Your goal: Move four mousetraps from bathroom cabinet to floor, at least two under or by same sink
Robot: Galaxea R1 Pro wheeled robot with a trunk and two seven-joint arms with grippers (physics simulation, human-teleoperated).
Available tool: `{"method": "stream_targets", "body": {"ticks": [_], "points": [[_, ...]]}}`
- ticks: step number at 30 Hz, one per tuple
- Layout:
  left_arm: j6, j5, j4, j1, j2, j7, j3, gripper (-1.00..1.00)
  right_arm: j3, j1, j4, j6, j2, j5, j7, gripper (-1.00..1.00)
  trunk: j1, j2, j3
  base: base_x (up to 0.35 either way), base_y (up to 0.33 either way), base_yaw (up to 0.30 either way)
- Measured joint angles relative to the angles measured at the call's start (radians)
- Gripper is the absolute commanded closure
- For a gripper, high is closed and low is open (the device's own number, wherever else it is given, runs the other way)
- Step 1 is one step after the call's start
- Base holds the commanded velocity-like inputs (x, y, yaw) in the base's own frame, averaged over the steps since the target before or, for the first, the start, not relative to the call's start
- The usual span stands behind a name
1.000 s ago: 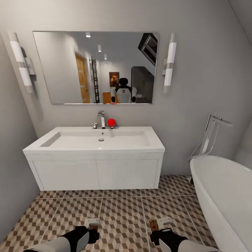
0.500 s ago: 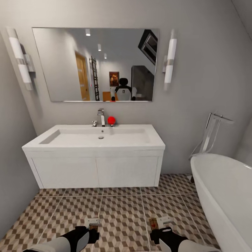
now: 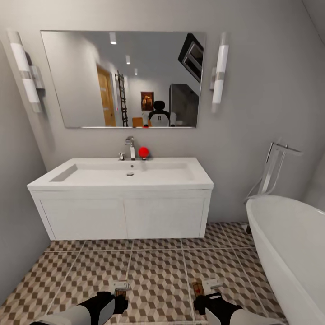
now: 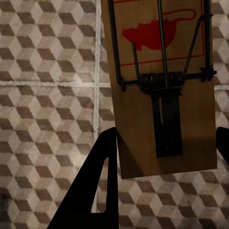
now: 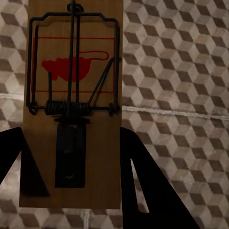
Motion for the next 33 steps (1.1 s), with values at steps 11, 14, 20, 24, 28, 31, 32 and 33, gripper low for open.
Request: {"method": "stream_targets", "body": {"ticks": [11,14,20,24,28,31,32,33], "points": [[0.000,0.000,0.000,0.000,0.000,0.000,0.000,1.00,0.000,0.000,0.000,-0.001,-0.001,0.000,0.000,1.00,0.042,-0.077,-0.034,0.000,0.000,0.000],[0.000,0.000,0.000,0.001,0.000,0.000,0.000,1.00,0.000,0.000,0.000,-0.001,-0.001,0.000,0.000,1.00,0.054,-0.098,-0.044,0.000,0.000,0.000],[0.000,0.000,0.000,0.001,0.000,0.000,0.000,1.00,0.000,0.000,0.000,-0.001,-0.001,0.000,0.000,1.00,0.077,-0.140,-0.063,0.000,0.000,0.000],[0.000,0.000,0.000,0.000,0.000,0.000,0.000,1.00,0.000,0.000,0.000,-0.001,-0.001,0.000,0.000,1.00,0.092,-0.168,-0.075,0.000,0.000,0.000],[0.000,0.000,0.000,0.000,0.000,0.000,0.000,1.00,0.000,0.000,0.000,-0.001,-0.001,0.000,0.000,1.00,0.107,-0.196,-0.088,0.000,0.000,0.000],[0.000,0.000,0.000,0.000,0.000,0.000,0.000,1.00,0.000,0.000,0.000,-0.001,-0.001,0.000,0.000,1.00,0.119,-0.217,-0.097,0.000,0.000,0.000],[0.000,0.000,0.000,0.000,0.000,0.000,0.000,1.00,0.000,0.000,0.000,-0.002,-0.001,0.000,0.000,1.00,0.123,-0.224,-0.100,0.000,0.000,0.000],[0.000,0.000,0.000,0.000,0.000,0.000,0.000,1.00,0.000,0.000,0.000,-0.002,-0.001,0.000,0.000,1.00,0.127,-0.231,-0.103,0.000,0.000,0.000]]}}
